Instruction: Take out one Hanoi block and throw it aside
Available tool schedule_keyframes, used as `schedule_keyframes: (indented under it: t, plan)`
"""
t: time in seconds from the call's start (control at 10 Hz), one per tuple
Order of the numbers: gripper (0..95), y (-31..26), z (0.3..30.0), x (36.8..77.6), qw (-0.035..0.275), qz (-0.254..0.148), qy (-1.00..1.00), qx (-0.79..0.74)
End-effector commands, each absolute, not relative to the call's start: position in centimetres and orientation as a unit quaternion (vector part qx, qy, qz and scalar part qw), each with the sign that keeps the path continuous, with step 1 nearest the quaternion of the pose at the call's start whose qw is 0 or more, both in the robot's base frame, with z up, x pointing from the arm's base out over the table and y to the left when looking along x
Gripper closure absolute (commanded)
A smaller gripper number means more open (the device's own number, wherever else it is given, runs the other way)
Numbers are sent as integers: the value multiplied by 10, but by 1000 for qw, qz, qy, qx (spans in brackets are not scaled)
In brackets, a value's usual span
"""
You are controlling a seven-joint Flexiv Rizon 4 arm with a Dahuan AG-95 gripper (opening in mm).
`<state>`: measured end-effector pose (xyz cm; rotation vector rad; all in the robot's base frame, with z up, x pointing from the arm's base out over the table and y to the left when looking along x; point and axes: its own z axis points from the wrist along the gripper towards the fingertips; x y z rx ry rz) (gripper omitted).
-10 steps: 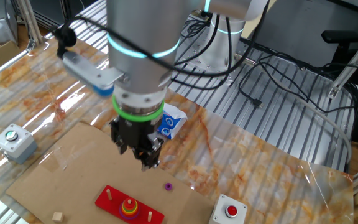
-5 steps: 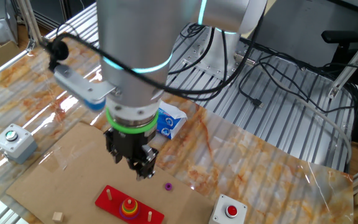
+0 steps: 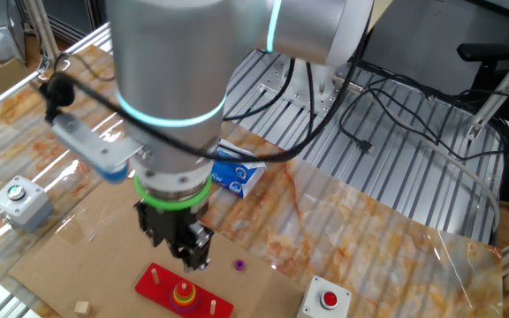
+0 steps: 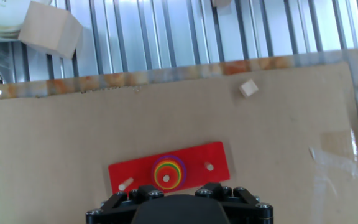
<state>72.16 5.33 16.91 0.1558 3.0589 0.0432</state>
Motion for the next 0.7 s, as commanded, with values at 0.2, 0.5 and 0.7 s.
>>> schedule_keyframes:
  t: [0.2,0.5,0.7]
  plan:
    - [380,64,161,720,41,5,999,34]
    - [380,63,152,720,37,-1,999,6]
    - [380,63,146,720,37,-1,999,1]
